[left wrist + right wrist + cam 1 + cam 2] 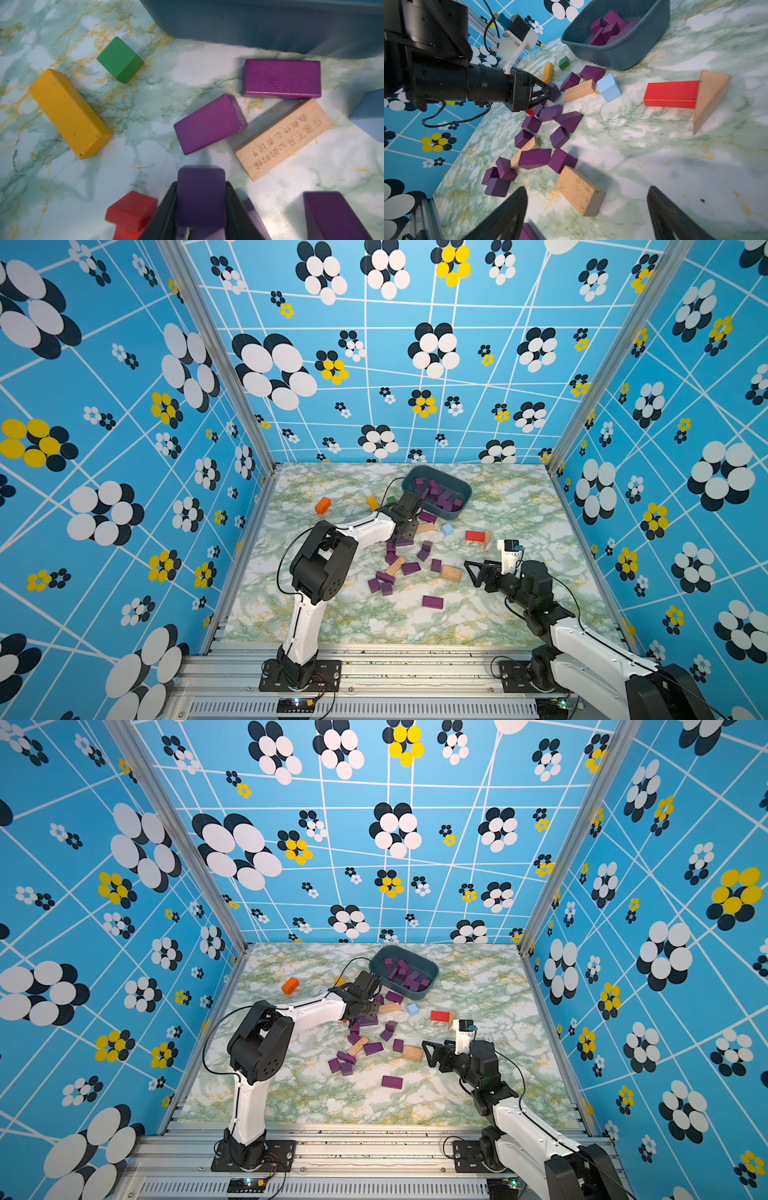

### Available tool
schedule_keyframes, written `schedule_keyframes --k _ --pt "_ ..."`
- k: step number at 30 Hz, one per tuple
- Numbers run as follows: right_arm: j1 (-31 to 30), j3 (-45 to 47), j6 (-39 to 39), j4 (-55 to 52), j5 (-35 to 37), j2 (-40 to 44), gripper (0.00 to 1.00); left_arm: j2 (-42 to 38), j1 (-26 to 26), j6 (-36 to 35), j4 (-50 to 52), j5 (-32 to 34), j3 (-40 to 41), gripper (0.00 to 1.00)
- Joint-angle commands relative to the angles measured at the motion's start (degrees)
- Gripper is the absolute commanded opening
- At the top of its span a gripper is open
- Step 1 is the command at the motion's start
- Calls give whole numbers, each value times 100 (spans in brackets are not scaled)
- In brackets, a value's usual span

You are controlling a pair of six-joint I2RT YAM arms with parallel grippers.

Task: Pick purple bricks into the storage bin
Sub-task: Pick up the building block from the center of the board, then place the building block in the storage box.

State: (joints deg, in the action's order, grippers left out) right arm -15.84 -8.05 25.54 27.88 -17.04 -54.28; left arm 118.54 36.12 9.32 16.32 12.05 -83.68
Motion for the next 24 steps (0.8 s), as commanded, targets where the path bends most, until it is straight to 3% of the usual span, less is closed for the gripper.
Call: schedule_keyframes --k 1,12,24 --pt "-15 41 23 16 78 -74 92 -395 27 -89 -89 -12 28 26" --pt "-7 45 21 17 69 -84 92 -574 27 -277 -782 -308 -166 26" --pt "-16 37 14 7 122 -91 92 676 -1 -874 -2061 -625 -1681 27"
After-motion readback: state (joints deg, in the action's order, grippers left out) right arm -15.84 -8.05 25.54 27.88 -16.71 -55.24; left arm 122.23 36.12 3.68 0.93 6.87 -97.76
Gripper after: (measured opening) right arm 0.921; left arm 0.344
